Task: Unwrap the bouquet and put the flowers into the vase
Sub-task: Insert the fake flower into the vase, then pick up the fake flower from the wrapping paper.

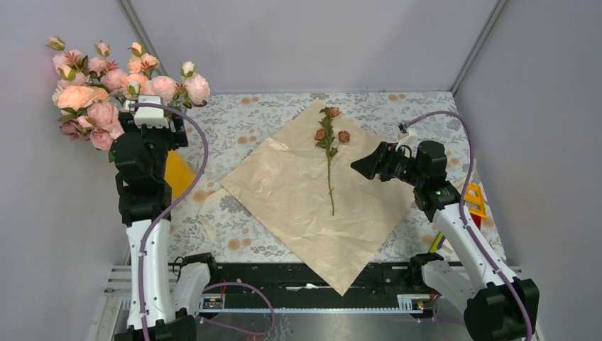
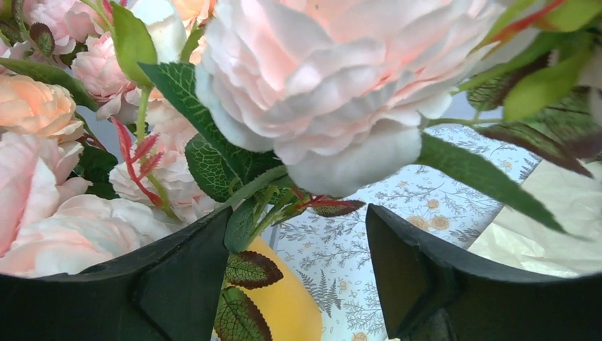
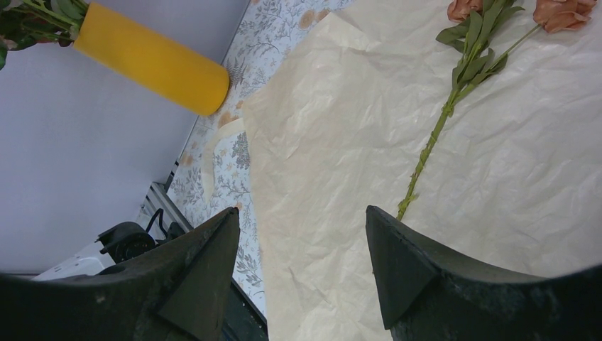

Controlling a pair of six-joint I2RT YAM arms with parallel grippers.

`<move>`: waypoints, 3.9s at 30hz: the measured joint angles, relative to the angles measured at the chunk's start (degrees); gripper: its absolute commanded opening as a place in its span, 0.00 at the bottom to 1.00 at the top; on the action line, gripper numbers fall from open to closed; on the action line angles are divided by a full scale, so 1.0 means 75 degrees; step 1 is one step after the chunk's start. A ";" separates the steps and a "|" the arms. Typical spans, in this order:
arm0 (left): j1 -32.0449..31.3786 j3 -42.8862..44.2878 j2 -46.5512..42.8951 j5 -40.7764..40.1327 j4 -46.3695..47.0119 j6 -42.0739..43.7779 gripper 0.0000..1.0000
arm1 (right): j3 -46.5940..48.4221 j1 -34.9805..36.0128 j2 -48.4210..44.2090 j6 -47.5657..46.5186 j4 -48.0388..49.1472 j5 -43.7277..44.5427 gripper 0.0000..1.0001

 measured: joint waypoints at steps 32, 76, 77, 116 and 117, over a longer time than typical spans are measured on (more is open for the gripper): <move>0.0000 0.2168 -0.0254 0.0772 -0.2177 -0.0766 0.95 | 0.0207 0.0000 0.0335 -0.0023 -0.0851 0.0085 0.70; -0.4963 -0.1145 0.1673 0.0548 -0.0746 -0.2771 0.95 | 0.6269 0.3238 0.8183 -0.0571 -0.4441 0.5569 0.45; -0.4963 -0.1145 0.1673 0.0548 -0.0743 -0.2771 0.95 | 0.6417 0.3223 0.8323 -0.0565 -0.4523 0.5578 0.45; -0.4963 -0.1145 0.1335 0.0437 -0.0927 -0.2745 0.95 | 0.7364 0.3025 0.9349 -0.0542 -0.5082 0.6432 0.00; -0.4963 -0.1145 0.1320 0.0434 -0.0924 -0.2745 0.95 | 0.7364 0.3025 0.9349 -0.0539 -0.5085 0.6435 0.00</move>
